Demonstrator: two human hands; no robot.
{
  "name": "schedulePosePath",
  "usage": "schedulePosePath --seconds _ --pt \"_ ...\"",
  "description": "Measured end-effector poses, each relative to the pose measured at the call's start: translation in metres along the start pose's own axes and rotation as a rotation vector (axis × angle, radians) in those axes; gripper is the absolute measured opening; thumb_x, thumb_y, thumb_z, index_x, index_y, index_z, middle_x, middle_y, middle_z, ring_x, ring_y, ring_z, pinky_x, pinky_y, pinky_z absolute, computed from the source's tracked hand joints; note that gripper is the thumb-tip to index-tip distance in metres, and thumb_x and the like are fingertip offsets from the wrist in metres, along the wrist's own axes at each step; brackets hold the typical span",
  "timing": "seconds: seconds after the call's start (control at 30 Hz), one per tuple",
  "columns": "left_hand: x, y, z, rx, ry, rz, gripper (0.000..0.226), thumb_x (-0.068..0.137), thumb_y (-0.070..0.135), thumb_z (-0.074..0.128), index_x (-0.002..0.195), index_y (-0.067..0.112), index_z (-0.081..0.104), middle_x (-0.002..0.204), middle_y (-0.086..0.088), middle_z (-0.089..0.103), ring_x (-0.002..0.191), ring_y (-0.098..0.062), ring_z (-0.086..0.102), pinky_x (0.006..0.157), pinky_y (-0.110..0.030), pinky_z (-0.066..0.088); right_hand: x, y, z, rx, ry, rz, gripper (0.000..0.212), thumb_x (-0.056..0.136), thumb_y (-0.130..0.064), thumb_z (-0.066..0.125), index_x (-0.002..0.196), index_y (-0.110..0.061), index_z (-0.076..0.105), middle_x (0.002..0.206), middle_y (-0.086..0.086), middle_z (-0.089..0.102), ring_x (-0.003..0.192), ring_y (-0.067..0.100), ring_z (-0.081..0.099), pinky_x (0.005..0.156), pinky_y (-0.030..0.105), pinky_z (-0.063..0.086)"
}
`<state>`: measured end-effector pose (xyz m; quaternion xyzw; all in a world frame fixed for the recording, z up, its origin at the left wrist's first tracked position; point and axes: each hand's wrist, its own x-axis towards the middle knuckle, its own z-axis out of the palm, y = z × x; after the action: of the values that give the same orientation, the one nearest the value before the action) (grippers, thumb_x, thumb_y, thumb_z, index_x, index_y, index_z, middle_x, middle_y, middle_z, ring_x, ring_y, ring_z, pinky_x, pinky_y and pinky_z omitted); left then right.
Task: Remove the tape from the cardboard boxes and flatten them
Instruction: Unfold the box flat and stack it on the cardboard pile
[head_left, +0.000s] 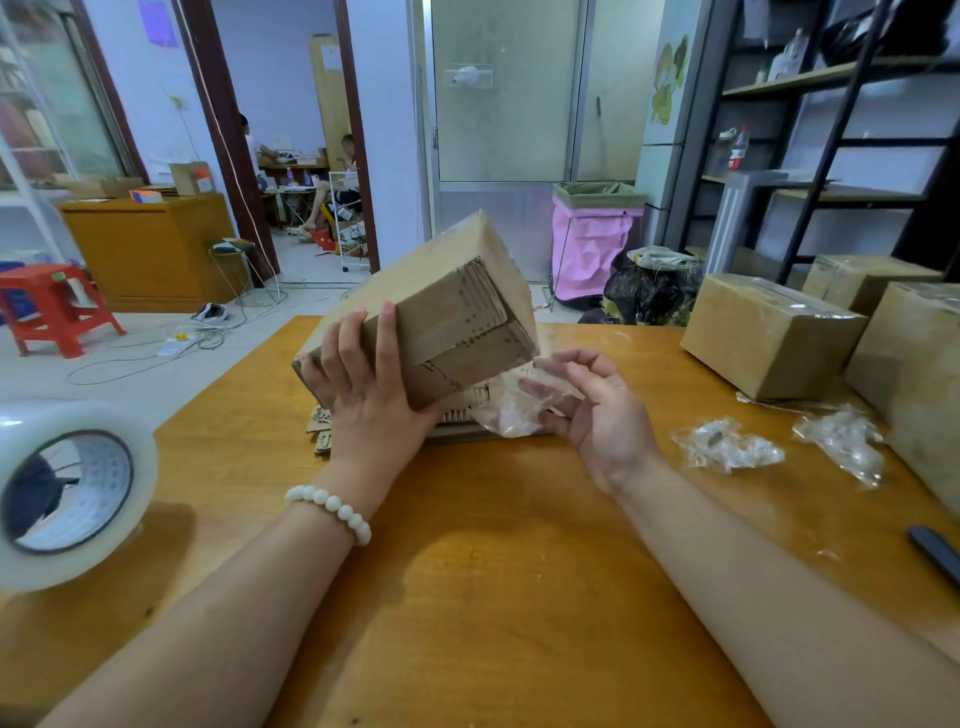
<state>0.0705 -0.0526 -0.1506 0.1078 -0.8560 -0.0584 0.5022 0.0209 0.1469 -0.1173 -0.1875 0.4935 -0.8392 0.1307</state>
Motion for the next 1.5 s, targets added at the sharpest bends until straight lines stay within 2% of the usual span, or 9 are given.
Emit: schedulePosePath --seconds 0.17,0.3,0.47,0.53,0.67,0.9,1.1,1.37,1.5 --pt "0.000 -0.003 0.004 0.024 0.016 -0.012 0.118 0.063 0.049 0.080 0.144 0.029 -0.003 0.138 -0.002 0.013 0.132 -0.029 0.014 0.108 -0.066 0.011 -0.011 0.011 0.001 -0.577 -0.242 -0.242 0.027 0.098 -0.003 0.044 0.090 -0.024 0.060 0.106 -0.001 0.061 0.097 0.015 0.062 0.074 0.027 0.053" --pt "-0.001 -0.002 0.004 -0.002 0.012 0.000 0.098 0.069 0.061 0.053 0.144 0.027 0.001 0.138 -0.004 0.016 0.131 -0.030 0.017 0.106 -0.069 0.014 -0.015 0.017 0.004 -0.790 -0.340 -0.198 0.025 0.095 -0.010 0.049 0.088 -0.029 0.063 0.115 -0.016 0.049 0.112 0.002 0.048 0.098 0.027 0.043" --pt "0.000 -0.002 0.003 0.009 0.000 0.007 0.116 0.061 0.046 0.078 0.143 0.031 -0.002 0.137 -0.001 0.014 0.132 -0.027 0.014 0.108 -0.067 0.008 -0.017 0.011 0.003 -0.639 -0.346 -0.151 0.029 0.088 -0.039 0.039 0.099 -0.028 0.063 0.119 -0.005 0.055 0.114 0.010 0.055 0.098 0.036 0.045" --pt "0.001 -0.002 0.004 0.014 0.000 -0.008 0.125 0.057 0.040 0.087 0.143 0.032 -0.004 0.137 0.000 0.013 0.132 -0.027 0.013 0.109 -0.066 0.007 -0.017 0.011 0.003 -0.555 -0.342 -0.080 0.031 0.088 -0.035 0.037 0.102 -0.023 0.061 0.116 -0.005 0.058 0.110 0.008 0.057 0.097 0.037 0.046" --pt "0.000 -0.003 0.004 0.024 0.026 0.003 0.123 0.060 0.046 0.087 0.144 0.030 -0.002 0.138 -0.002 0.014 0.132 -0.029 0.016 0.108 -0.067 0.011 -0.011 0.010 0.004 -0.687 -0.274 -0.131 0.024 0.096 -0.009 0.049 0.100 -0.021 0.069 0.111 -0.007 0.053 0.109 0.008 0.051 0.093 0.015 0.042" --pt "0.001 -0.003 0.004 0.042 0.033 -0.017 0.125 0.058 0.046 0.087 0.144 0.029 -0.003 0.138 -0.002 0.014 0.131 -0.029 0.016 0.108 -0.068 0.012 -0.008 0.005 0.001 -0.198 -0.310 0.055 0.048 0.075 -0.021 0.032 0.107 -0.006 0.064 0.121 0.012 0.057 0.105 0.021 0.058 0.082 0.030 0.052" --pt "0.000 -0.003 0.004 0.053 0.051 0.015 0.127 0.056 0.040 0.089 0.145 0.026 0.000 0.137 -0.004 0.016 0.131 -0.030 0.018 0.106 -0.068 0.015 -0.004 0.009 0.003 -0.206 -0.131 0.076 0.027 0.094 0.005 0.038 0.095 0.009 0.065 0.106 0.012 0.070 0.090 0.018 0.068 0.076 0.031 0.057" --pt "0.000 -0.002 0.004 0.027 0.028 0.024 0.104 0.067 0.062 0.060 0.145 0.025 0.003 0.137 -0.004 0.017 0.130 -0.029 0.018 0.106 -0.070 0.016 -0.003 0.016 0.001 -0.367 -0.153 0.060 0.013 0.087 -0.003 0.062 0.089 -0.015 0.068 0.092 0.001 0.070 0.091 0.016 0.065 0.086 0.033 0.055" --pt "-0.001 0.000 0.003 0.048 0.053 0.091 0.115 0.054 0.036 0.087 0.145 0.020 0.017 0.135 -0.004 0.020 0.130 -0.028 0.019 0.103 -0.071 0.015 -0.001 0.017 -0.001 -0.450 -0.045 0.038 0.023 0.083 0.000 0.066 0.086 -0.016 0.050 0.088 0.004 0.063 0.090 0.024 0.063 0.084 0.039 0.055"
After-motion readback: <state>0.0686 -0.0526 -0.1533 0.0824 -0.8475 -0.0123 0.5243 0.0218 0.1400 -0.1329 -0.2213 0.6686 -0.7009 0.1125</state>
